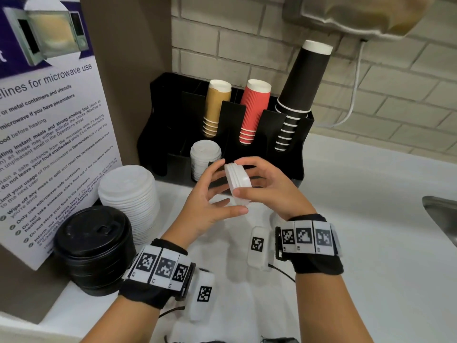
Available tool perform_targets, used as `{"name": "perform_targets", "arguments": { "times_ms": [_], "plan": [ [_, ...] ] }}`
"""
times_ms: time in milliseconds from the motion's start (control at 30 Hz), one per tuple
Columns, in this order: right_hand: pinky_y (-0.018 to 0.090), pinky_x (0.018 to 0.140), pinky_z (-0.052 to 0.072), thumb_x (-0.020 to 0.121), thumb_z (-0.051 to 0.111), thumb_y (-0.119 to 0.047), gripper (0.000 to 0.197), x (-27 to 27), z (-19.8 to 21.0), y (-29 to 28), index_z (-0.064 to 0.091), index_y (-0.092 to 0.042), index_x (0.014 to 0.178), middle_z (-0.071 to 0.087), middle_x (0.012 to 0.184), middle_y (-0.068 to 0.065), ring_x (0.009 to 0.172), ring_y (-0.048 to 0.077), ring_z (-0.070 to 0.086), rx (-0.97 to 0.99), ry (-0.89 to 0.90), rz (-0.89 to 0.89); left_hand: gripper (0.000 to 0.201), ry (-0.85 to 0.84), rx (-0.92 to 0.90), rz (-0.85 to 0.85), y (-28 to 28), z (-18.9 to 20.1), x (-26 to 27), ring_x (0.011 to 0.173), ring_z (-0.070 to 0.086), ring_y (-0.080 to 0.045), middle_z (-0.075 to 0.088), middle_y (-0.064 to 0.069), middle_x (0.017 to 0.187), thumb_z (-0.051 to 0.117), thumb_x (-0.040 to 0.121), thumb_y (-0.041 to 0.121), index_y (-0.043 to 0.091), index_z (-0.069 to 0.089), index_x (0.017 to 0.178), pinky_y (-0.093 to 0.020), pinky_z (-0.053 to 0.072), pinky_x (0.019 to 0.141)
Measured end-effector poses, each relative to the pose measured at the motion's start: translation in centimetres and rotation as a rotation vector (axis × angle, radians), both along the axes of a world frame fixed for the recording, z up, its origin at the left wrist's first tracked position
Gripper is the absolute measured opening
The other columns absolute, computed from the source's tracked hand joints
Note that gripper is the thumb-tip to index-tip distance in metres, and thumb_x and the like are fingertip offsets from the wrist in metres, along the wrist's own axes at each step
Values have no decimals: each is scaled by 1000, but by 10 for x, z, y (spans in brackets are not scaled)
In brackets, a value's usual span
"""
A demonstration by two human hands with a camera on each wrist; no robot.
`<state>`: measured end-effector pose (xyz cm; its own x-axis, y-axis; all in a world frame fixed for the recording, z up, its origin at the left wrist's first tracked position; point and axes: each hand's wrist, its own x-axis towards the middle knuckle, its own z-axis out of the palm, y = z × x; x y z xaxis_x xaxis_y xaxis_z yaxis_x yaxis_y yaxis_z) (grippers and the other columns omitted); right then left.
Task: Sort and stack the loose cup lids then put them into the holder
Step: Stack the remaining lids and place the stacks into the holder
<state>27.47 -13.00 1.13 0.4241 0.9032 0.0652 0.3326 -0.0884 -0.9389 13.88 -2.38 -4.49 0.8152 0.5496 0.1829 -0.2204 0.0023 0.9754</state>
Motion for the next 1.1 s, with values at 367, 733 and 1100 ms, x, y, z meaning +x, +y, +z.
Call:
{"name": "perform_targets", "arguments": {
  "times_ms": [367, 733, 1100],
  "plan": [
    [30, 87, 41, 69, 79, -20, 65, 27, 19, 131, 48, -15, 126, 49, 122, 12, 111, 28, 49, -155, -660, -80, 24, 302, -54, 92, 11, -20, -1, 104, 64, -15, 57, 9, 122, 72, 87, 27, 37, 62, 106, -39, 53, 92],
    [44, 97, 45, 71, 76, -16, 66, 34, -12, 166, 49, -19, 131, 47, 130, 14, 116, 31, 50, -367, -803, 20, 21, 301, -46, 114, 13, -23, -2, 99, 65, -14, 60, 9, 117, 70, 89, 23, 30, 64, 108, -19, 48, 79],
    [43, 93, 45, 74, 78, -23, 65, 22, -15, 158, 45, -10, 128, 40, 132, 14, 118, 31, 38, -422, -1021, -30, 21, 308, -35, 151, 17, -26, -1, 103, 62, -13, 63, 12, 114, 70, 88, 27, 36, 64, 107, -34, 52, 95]
  ]
}}
